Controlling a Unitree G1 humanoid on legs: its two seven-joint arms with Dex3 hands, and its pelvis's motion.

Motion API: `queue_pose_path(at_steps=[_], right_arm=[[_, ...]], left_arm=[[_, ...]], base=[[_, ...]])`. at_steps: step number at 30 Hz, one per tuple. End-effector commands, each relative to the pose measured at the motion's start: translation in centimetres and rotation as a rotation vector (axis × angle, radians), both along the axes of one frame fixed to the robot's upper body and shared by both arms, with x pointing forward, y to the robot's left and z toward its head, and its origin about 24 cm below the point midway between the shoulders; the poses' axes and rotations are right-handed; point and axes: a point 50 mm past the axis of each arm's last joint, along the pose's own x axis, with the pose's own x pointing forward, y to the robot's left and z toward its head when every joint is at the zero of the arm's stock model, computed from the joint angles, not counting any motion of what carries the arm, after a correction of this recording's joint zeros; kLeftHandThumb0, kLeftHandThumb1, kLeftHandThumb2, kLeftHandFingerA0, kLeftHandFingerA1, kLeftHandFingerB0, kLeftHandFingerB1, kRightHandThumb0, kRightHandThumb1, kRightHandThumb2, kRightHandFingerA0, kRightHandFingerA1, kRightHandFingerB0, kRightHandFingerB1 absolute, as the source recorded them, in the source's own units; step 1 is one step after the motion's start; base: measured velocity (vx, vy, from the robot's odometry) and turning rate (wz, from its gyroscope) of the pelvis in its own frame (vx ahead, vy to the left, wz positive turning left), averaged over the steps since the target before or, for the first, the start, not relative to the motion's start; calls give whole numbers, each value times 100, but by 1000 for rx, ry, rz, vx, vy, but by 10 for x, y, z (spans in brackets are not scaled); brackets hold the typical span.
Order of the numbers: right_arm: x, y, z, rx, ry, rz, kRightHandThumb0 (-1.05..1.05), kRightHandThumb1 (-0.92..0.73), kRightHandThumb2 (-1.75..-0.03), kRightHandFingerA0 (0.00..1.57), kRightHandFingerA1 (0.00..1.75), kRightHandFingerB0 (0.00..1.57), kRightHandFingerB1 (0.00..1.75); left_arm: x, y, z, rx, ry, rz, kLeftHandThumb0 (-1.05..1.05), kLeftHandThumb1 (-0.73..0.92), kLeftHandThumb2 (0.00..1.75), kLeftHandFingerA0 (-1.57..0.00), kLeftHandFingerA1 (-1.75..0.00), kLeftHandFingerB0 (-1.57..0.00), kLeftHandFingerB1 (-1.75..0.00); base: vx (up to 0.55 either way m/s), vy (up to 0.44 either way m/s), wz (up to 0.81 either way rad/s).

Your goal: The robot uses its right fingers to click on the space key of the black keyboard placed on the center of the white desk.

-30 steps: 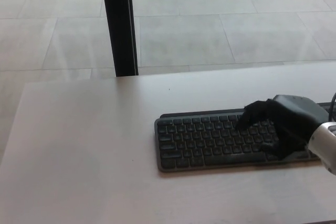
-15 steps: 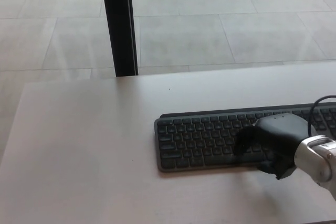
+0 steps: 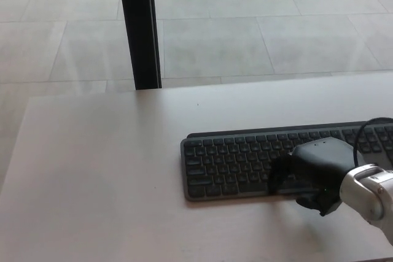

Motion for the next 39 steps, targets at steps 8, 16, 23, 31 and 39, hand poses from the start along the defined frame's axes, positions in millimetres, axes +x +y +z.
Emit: queue_pose_path(at_steps=[8,16,23,31,39], right_arm=[[-4,-9,-14,-64,18,-20,-21,-49,-81,84,164,74,47],[-8,-2,-25,-51,52,8,-23,-52,-78,83,166,73,47],[-10,-2,-25,-39,65,5,-21,-50,-82,83,168,73,47],[-7,-8,-11,-25,71,-20,-19,-48,-81,82,162,72,47],[7,-30,49,111,-37,-61,-16,-53,-69,85,173,72,44]], left_arm=[[1,7,9,55,16,1,-53,62,59,-72,-67,-63,-59],[1,8,10,46,9,10,-52,62,59,-72,-64,-60,-56],[-1,8,9,39,3,23,-50,62,59,-72,-70,-59,-59],[-3,8,8,38,-10,15,-50,64,59,-68,-70,-59,-61],[-7,9,7,44,12,25,-52,63,59,-70,-69,-59,-58]], base=[[0,0,0],[0,0,0],[0,0,0],[0,0,0],[0,0,0]])
